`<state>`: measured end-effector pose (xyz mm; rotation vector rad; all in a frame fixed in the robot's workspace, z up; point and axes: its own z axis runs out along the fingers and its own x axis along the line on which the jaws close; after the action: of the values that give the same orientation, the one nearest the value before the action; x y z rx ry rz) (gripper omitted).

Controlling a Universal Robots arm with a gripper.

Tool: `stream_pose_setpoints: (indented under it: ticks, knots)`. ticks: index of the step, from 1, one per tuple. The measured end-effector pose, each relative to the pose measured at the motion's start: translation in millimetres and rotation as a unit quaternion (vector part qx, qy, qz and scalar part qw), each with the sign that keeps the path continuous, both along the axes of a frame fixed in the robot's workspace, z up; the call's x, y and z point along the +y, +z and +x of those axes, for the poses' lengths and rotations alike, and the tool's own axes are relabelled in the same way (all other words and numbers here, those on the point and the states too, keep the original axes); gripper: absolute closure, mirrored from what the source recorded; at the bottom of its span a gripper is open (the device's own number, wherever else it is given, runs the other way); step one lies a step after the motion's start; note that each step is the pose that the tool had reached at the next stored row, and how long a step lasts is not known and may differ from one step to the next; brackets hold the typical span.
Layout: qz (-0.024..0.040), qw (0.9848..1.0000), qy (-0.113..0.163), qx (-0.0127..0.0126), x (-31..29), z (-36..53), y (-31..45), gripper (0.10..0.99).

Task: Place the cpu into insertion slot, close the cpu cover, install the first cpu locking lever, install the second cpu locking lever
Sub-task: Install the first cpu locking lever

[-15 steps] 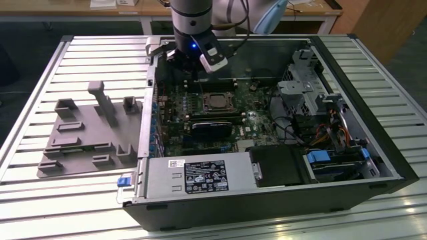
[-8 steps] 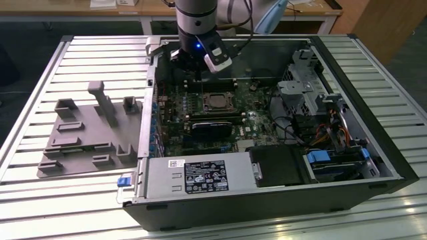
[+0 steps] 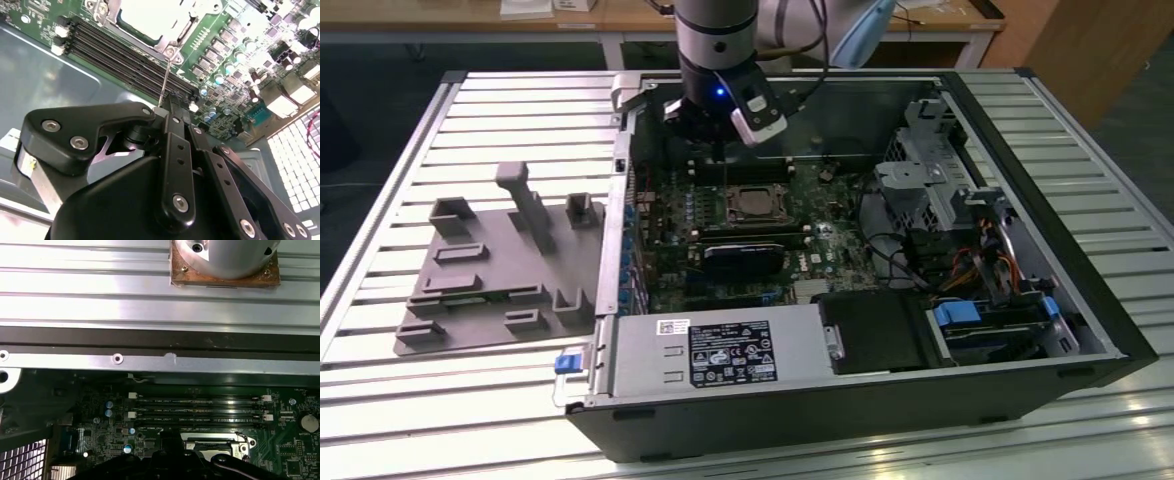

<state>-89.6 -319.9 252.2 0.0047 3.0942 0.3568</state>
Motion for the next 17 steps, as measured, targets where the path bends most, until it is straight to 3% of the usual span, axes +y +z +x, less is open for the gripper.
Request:
stream_pose_setpoints:
  ticks: [17]
  knots:
    - [0.0001,1.0000,0.000,0.0000,-0.1,36.4,-1.4,0.984]
